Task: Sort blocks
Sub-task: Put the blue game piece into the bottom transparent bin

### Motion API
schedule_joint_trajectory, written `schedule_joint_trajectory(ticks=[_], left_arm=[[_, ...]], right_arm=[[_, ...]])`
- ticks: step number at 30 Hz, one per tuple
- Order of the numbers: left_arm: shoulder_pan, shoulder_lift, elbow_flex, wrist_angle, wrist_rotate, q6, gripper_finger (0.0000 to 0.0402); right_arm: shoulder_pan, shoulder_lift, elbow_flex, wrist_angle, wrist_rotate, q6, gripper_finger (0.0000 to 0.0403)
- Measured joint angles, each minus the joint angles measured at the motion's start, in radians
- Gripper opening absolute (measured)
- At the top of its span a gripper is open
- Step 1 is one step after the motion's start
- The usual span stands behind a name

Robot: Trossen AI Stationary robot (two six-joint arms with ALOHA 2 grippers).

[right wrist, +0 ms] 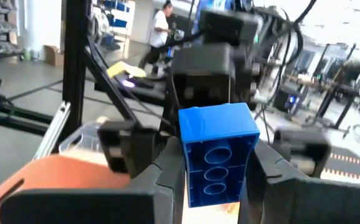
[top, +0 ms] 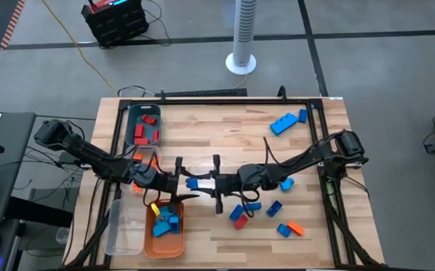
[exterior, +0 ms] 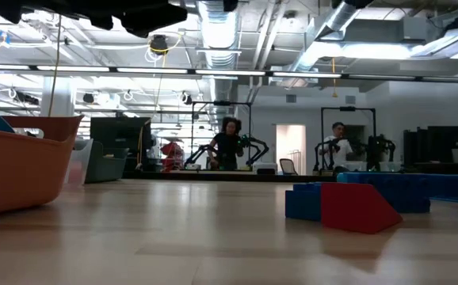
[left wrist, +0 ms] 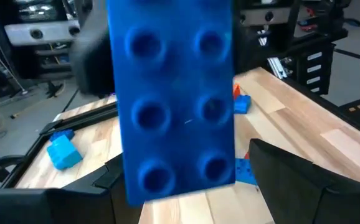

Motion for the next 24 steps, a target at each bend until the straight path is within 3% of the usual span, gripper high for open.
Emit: schedule_joint_trajectory(ticks=[16,20,24], left_arm=[[-0.012,0.000,0.000,0.088,-0.087,0.081,0.0258],[-0.012,0.000,0.000,0.088,-0.118,0.099,0.0229],[-0.012,0.000,0.000,0.089,-0.120,0.099,0.0172]], right_arm=[[-0.009,0.002,0.025,-0.076,0.000,-0.027,0.0103],[-0.008,0.002,0.025,-0.082,0.000,-0.026,0.0103],[-0.012,0.001,0.025,-0.093,0.004,-0.018,0.0105]])
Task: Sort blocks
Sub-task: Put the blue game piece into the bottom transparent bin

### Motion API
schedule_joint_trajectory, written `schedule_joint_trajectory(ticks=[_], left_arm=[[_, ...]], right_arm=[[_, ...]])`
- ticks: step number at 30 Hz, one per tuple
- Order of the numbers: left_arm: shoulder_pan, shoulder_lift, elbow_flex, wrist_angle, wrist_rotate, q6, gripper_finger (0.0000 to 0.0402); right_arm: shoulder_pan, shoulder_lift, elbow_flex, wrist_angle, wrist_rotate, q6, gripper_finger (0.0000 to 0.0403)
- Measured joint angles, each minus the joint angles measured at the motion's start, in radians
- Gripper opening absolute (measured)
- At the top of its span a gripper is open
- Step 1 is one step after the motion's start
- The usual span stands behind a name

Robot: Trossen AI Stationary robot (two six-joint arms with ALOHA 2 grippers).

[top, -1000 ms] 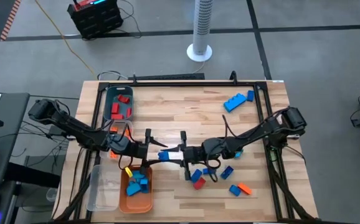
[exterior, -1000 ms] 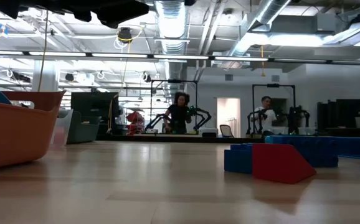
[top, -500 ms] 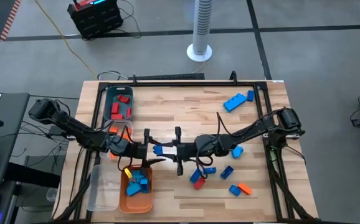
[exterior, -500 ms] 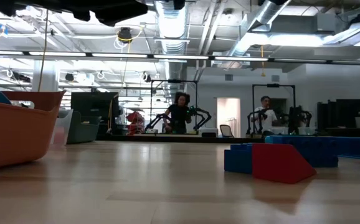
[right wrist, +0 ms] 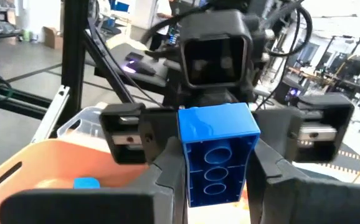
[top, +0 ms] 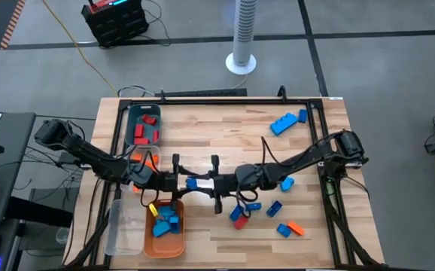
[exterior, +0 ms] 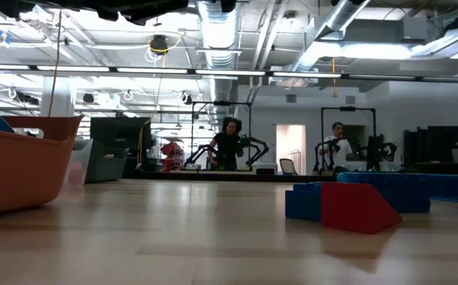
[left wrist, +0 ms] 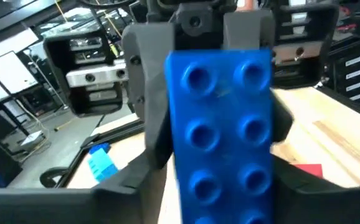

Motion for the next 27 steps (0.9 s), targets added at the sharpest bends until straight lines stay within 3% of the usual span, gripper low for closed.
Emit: schedule_joint_trajectory(ticks=[3,10,15,17,21,24,27], left_arm=[[0.000,0.000,0.000,-0.001,-0.013,-0.009,0.0123],[0.000,-0.015,0.001,-0.049,-0.056,-0.092,0.0120],[-0.017,-0.121,0.084,-0.474,-0.058,-0.321,0.0120],[-0.032,-0.155,0.129,-0.707,0.004,-0.452,0.0120],[-0.075,-0.182,0.198,-1.064,0.240,-0.747,0.0120],[-0.139,-0.182,0.218,-1.193,0.407,-0.910,0.0120],[-0.212,-0.182,0.242,-1.303,0.478,-1.046,0.0120]], right_arm=[[-0.001,0.000,0.000,-0.010,0.010,0.008,0.0125],[0.001,-0.048,0.000,-0.141,0.038,0.026,0.0228],[0.043,-0.178,-0.001,-0.371,0.138,0.051,0.0263],[0.066,-0.223,-0.001,-0.484,0.186,0.086,0.0264],[0.110,-0.292,0.000,-0.721,0.294,0.199,0.0264],[0.128,-0.319,0.000,-0.872,0.369,0.297,0.0264],[0.135,-0.323,-0.001,-0.972,0.396,0.371,0.0264]])
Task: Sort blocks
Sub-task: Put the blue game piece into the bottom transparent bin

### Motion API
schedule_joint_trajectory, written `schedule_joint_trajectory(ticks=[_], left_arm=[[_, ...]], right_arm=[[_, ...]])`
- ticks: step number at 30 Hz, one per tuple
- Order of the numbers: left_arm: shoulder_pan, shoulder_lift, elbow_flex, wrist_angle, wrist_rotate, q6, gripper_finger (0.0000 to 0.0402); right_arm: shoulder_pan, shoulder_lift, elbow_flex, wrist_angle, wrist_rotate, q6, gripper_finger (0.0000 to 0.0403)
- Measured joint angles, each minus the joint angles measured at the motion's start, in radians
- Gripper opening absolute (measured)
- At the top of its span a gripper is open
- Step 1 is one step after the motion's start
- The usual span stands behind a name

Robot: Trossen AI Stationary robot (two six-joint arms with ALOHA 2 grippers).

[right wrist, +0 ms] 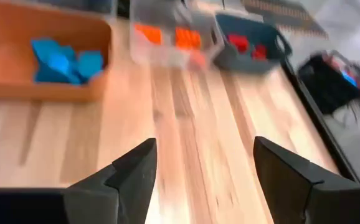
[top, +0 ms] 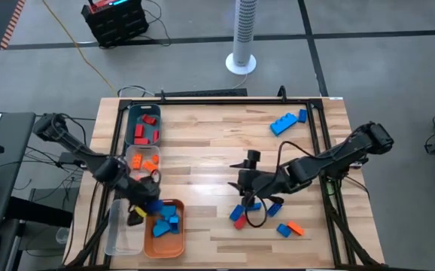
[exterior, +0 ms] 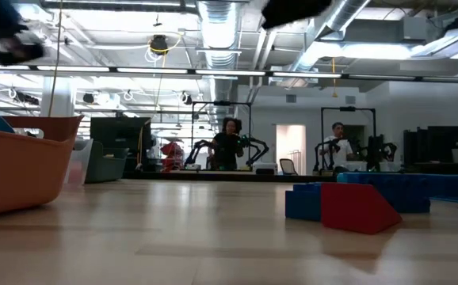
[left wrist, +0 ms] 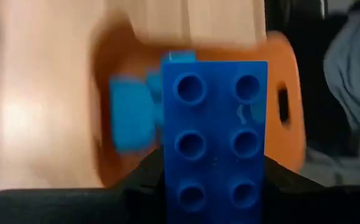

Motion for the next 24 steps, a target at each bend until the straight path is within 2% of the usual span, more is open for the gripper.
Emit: schedule_joint_trajectory(ticks=[5,10,13,19,22,24], left_arm=[[-0.111,0.002,0.011,-0.156,0.117,-0.287,0.0120],[-0.204,0.035,-0.031,-0.215,0.177,-0.510,0.0120],[-0.224,0.072,-0.063,-0.222,0.201,-0.558,0.0146],[-0.209,0.109,-0.071,-0.216,0.327,-0.568,0.0256],[-0.190,0.109,-0.048,-0.208,0.404,-0.582,0.0276],[-0.182,0.108,-0.008,-0.177,0.398,-0.580,0.0277]], right_arm=[[0.005,-0.001,0.000,-0.055,0.003,0.071,0.0264],[0.019,-0.001,0.000,-0.064,0.018,0.082,0.0264],[0.020,-0.001,0.000,-0.064,0.024,0.083,0.0264],[0.019,-0.001,0.000,-0.081,0.025,0.092,0.0264],[0.029,-0.001,0.000,-0.124,0.018,0.107,0.0264],[0.040,-0.001,0.000,-0.160,-0.014,0.103,0.0264]])
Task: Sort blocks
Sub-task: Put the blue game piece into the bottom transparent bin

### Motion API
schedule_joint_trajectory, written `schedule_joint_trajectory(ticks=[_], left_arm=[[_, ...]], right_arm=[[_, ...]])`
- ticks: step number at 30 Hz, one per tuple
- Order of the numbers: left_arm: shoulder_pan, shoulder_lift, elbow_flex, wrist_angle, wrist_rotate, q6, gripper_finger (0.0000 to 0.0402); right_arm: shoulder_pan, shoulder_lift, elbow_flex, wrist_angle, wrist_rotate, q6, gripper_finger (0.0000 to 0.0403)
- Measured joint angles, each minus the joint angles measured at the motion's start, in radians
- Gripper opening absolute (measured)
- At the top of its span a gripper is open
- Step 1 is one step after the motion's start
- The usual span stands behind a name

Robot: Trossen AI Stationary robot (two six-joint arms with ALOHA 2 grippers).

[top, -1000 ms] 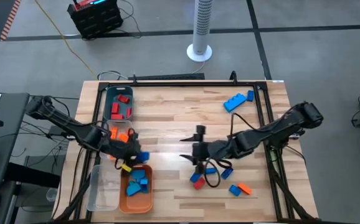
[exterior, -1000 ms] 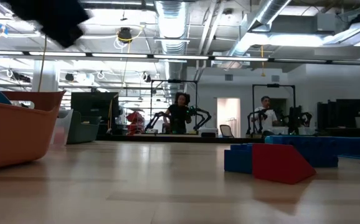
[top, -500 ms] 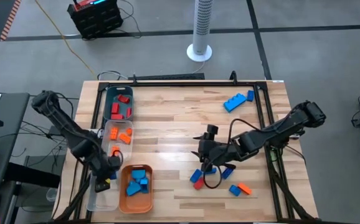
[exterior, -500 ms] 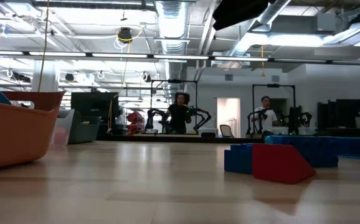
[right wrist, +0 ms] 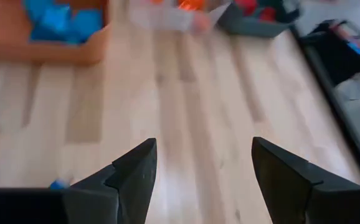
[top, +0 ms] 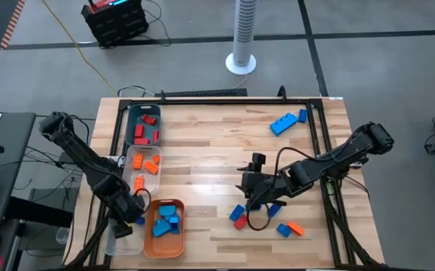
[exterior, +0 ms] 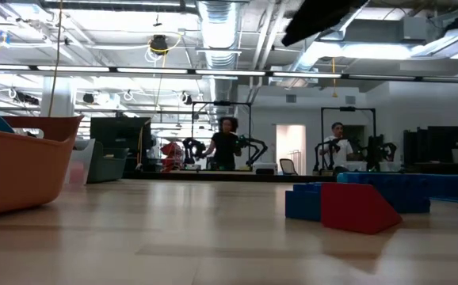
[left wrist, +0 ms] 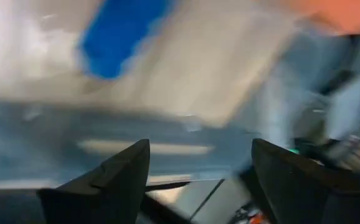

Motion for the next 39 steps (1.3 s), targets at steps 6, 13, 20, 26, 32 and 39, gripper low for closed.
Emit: schedule_joint_trajectory(ticks=[6,13,20,26,32,39], left_arm=[[0.069,0.000,0.155,0.049,-0.252,0.188,0.0269],[0.171,0.000,0.261,0.041,-0.591,0.420,0.0269],[0.240,0.000,0.276,0.032,-0.654,0.523,0.0269],[0.279,0.000,0.276,0.013,-0.654,0.559,0.0269],[0.282,0.000,0.276,0.011,-0.654,0.567,0.0269],[0.282,0.000,0.276,0.012,-0.654,0.578,0.0269]], right_arm=[[0.004,0.067,0.001,-0.019,-0.129,-0.031,0.0264],[-0.027,0.236,0.038,-0.073,-0.336,-0.081,0.0264],[-0.030,0.336,0.110,-0.253,-0.469,0.039,0.0264],[-0.026,0.362,0.096,-0.294,-0.550,0.123,0.0264],[-0.023,0.388,0.095,-0.314,-0.554,0.135,0.0257],[-0.032,0.454,0.095,-0.333,-0.557,0.122,0.0179]])
